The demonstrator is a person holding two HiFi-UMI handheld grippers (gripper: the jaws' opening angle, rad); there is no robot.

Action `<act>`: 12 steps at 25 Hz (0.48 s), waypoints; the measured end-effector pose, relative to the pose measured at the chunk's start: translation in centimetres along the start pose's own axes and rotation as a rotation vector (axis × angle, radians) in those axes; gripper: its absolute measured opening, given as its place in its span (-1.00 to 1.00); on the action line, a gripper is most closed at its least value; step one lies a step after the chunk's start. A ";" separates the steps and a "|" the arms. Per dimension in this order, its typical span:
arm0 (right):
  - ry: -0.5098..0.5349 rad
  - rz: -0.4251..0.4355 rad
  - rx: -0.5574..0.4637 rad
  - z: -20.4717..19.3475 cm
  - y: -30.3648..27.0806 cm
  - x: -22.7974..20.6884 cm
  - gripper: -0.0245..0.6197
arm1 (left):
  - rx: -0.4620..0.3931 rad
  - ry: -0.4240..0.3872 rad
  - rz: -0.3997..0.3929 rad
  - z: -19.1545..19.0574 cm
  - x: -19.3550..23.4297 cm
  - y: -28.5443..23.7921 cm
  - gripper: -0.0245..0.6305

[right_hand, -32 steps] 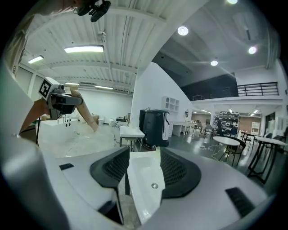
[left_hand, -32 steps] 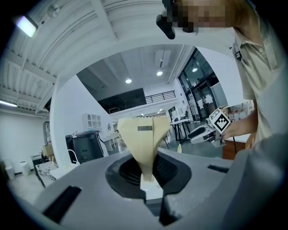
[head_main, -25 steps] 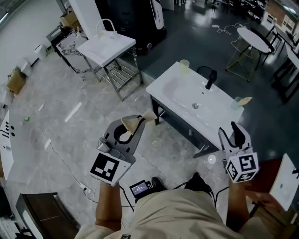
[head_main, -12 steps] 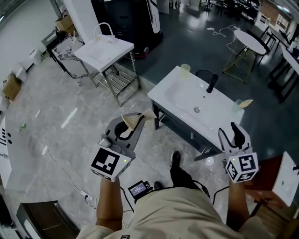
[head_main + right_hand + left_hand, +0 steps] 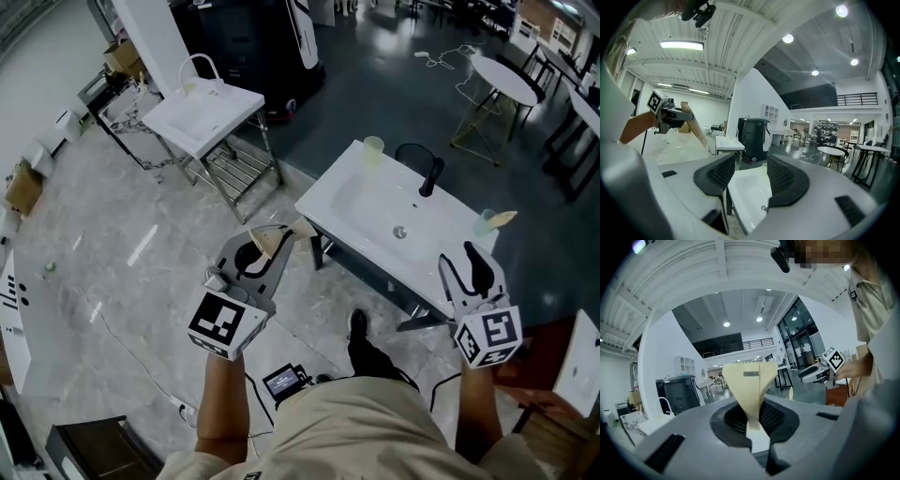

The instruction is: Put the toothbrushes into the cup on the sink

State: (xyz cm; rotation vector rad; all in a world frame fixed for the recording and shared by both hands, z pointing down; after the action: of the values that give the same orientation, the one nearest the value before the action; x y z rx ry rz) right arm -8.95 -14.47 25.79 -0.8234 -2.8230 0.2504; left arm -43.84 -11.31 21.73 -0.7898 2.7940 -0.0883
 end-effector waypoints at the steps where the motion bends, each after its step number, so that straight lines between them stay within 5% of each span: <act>1: -0.008 -0.003 0.004 0.0 -0.7 -0.4 -0.26 | 0.003 0.002 -0.008 -0.1 0.6 -1.1 -0.83; 12: -0.069 -0.029 0.080 -3.2 -10.0 -7.0 -0.26 | 0.031 0.024 -0.086 -3.2 6.7 -17.4 -0.83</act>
State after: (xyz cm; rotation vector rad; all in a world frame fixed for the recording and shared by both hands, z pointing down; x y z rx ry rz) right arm -7.58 -26.24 30.11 -0.7706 -2.8653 0.3922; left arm -41.35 -29.66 25.57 -0.9071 2.7737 -0.1563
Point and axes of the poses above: the fingertips, and each gripper's own axes: y backward along the fingers, x to its left, z out of its top, the point moved 8 cm from there along y, backward along the fingers, and after that the axes turned 1 degree about -y, right-handed, at the moved point
